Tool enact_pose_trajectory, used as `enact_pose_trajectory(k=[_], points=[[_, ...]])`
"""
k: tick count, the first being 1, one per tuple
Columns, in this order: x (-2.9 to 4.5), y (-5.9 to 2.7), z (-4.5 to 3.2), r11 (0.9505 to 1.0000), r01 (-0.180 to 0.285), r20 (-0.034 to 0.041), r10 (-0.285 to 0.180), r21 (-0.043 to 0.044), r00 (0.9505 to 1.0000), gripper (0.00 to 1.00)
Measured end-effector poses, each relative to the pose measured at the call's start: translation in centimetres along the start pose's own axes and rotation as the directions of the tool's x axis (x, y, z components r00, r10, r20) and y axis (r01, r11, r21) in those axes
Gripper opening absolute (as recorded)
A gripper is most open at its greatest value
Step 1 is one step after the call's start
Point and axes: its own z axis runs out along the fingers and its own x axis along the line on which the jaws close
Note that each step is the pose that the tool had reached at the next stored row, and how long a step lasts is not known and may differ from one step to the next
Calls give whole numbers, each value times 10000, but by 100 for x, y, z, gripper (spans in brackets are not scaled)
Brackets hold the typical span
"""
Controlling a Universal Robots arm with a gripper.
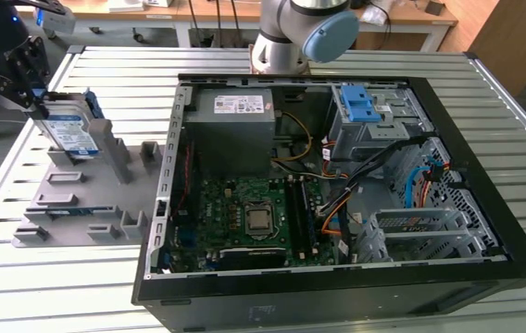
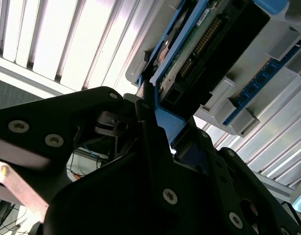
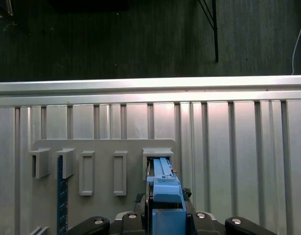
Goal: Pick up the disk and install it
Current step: 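Pick up the disk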
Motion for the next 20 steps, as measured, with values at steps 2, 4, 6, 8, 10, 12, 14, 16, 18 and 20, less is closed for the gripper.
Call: enact_pose_trajectory(k=[2, 4, 6, 8, 10, 12, 14, 16, 18, 20], points=[[0, 0, 0, 10000, 0, -1, 0, 0, 10000, 36], [0, 0, -1, 10000, 0, -5, 0, 1, 10000, 36], [0, 1, -11, 10000, 0, -7, 0, -4, 10000, 36], [-1, 1, -23, 10000, 0, -5, 0, 0, 10000, 36], [0, 1, -47, 10000, 0, -6, 0, -1, 10000, 36], [-1, 2, -70, 10000, 0, -5, 0, 1, 10000, 36], [-1, 3, -91, 10000, 0, -5, 0, 2, 10000, 36], [-1, 3, -112, 10000, 0, -5, 0, 1, 10000, 36], [-1, 4, -134, 10000, 0, -5, 0, 0, 10000, 36], [-1, 4, -153, 10000, 0, -5, 0, 0, 10000, 36]])
